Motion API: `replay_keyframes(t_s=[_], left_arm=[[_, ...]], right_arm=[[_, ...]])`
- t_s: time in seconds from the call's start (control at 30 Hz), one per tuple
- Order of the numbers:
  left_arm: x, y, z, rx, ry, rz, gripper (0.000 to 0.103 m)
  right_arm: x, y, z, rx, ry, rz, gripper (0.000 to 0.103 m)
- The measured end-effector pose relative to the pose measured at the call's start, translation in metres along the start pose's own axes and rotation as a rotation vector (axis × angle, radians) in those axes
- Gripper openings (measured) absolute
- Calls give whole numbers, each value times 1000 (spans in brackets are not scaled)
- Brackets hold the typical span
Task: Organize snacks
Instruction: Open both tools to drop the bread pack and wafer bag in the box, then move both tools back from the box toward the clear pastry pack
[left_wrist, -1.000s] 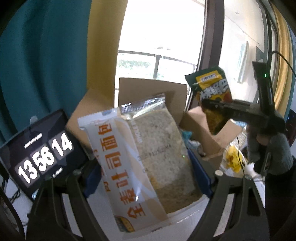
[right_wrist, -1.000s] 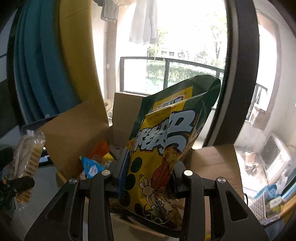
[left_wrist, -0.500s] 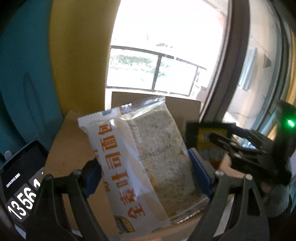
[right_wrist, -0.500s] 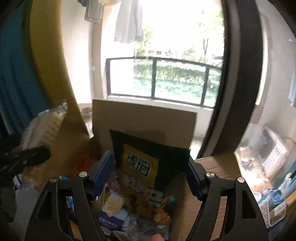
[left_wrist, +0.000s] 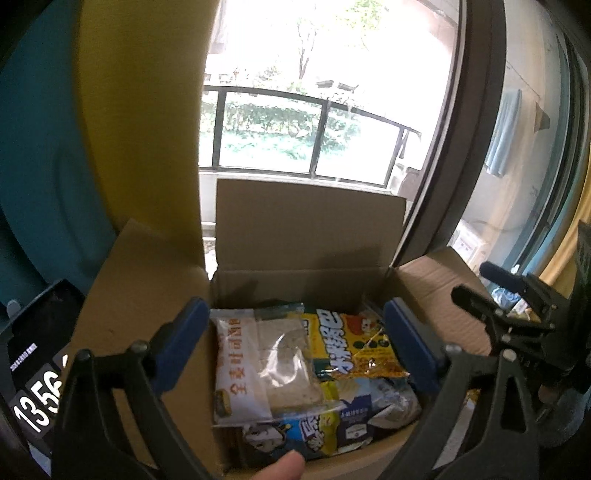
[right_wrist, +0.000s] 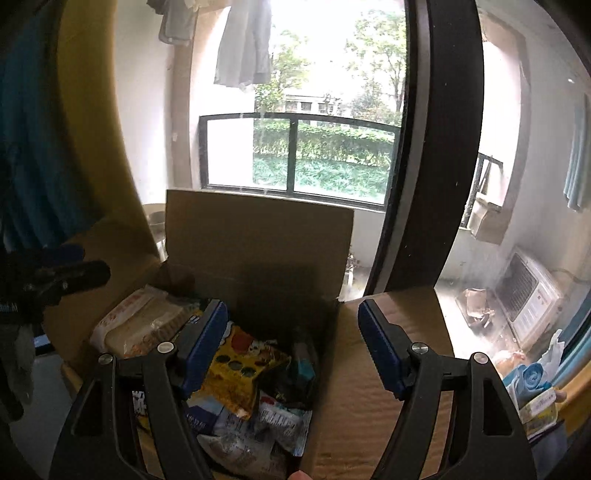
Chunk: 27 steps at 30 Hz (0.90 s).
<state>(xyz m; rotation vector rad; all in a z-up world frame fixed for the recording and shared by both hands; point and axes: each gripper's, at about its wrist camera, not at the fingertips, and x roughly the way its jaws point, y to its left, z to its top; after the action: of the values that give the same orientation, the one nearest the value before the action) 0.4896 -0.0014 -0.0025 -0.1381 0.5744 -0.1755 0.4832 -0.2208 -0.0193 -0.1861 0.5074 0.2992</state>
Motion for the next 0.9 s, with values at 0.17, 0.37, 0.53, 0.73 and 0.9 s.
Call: replay_keyframes(t_s=[0.17,0.37,0.53,0.73,0.9], left_arm=[[-16,-7,-2,11,-22,-6,97],[-49,-14,-13,7,-53,-17,97],[-75,-25,-29,60,-72,10,97],[-100,-31,-46,86,-77,3,97],[-119,-34,-59,109,-83,-2,97]], right_arm=[[-11,7,-6,-15,7,17,77],[-36,19,-14,-33,-3,37,77],[-58,28,-22,-47,-12,38,76],[-77,39,-34,-66,-4,49,76],[-94,45,-48,-72,-2,44,76]])
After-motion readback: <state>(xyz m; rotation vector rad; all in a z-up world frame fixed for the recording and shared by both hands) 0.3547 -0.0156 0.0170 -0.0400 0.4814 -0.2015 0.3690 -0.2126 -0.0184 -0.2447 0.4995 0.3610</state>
